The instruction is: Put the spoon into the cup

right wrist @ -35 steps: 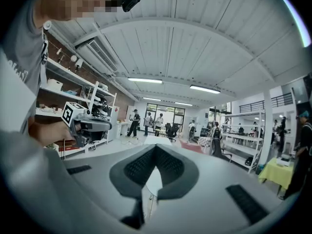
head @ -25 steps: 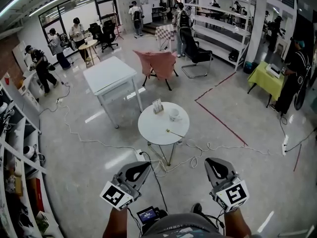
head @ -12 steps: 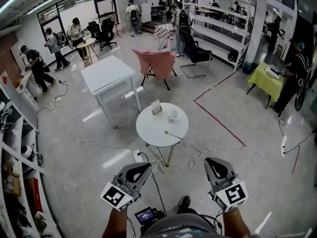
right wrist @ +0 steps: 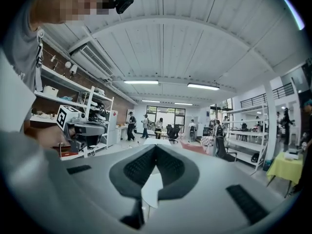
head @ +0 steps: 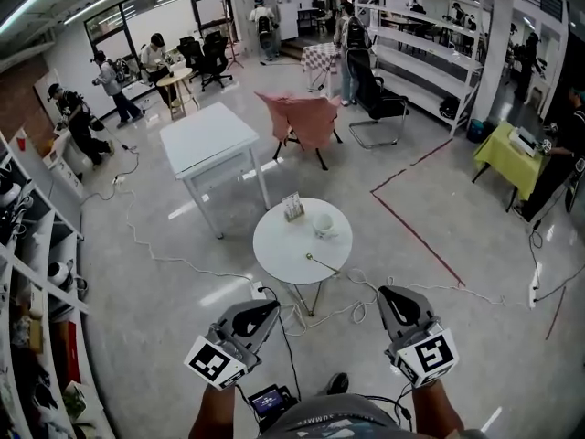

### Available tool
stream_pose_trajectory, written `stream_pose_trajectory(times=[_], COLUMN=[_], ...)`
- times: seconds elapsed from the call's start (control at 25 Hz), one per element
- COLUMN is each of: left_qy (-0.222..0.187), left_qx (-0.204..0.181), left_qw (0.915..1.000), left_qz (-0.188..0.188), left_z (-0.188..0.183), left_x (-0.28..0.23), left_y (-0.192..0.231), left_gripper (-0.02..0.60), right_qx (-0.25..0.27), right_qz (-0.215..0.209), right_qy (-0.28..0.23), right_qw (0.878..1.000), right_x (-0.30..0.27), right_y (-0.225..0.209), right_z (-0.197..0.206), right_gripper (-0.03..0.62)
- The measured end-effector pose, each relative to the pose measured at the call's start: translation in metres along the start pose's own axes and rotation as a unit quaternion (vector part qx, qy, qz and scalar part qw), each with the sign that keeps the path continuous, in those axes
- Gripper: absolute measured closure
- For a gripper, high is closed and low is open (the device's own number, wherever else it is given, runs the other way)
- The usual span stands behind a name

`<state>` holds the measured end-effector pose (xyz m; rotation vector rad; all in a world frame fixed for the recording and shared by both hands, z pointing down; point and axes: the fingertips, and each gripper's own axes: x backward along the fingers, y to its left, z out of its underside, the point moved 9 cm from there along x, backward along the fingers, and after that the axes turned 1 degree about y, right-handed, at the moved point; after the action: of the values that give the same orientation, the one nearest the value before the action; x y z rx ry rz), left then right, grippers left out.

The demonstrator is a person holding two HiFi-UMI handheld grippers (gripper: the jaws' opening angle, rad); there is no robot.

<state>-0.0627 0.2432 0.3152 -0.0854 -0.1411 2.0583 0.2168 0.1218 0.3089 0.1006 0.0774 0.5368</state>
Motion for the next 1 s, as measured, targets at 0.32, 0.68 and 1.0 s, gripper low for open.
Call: stream_pose_trajectory(times=[0.32, 0.68, 1.0], left_qy=[0.013, 0.022, 0.020], left_qx=[0.002, -0.003, 0.016], left_qw=[0.9997, 0.9994, 0.9997], left_qz=[-0.021, -0.028, 0.001], left_z=[-0.001, -0.003, 0.009], left_x=[-0.037, -0.064, -0.077], left_y=[0.001, 0.006, 0.034], left_gripper=[0.581, 0.581, 0.581], right_qx=[-0.017, -0.040, -0.043], right_qz=[-0.033, -0.047, -0.030], right_qy=[0.011, 0.018, 0.037], right_qw=[0.999, 0.998, 0.998], right_x=[-0.017, -0.034, -0.053], right_y=[-0.036, -0.057, -0.056], right_z=[0.011, 0.024, 0.027], right_gripper=[0.592, 0.592, 0.592])
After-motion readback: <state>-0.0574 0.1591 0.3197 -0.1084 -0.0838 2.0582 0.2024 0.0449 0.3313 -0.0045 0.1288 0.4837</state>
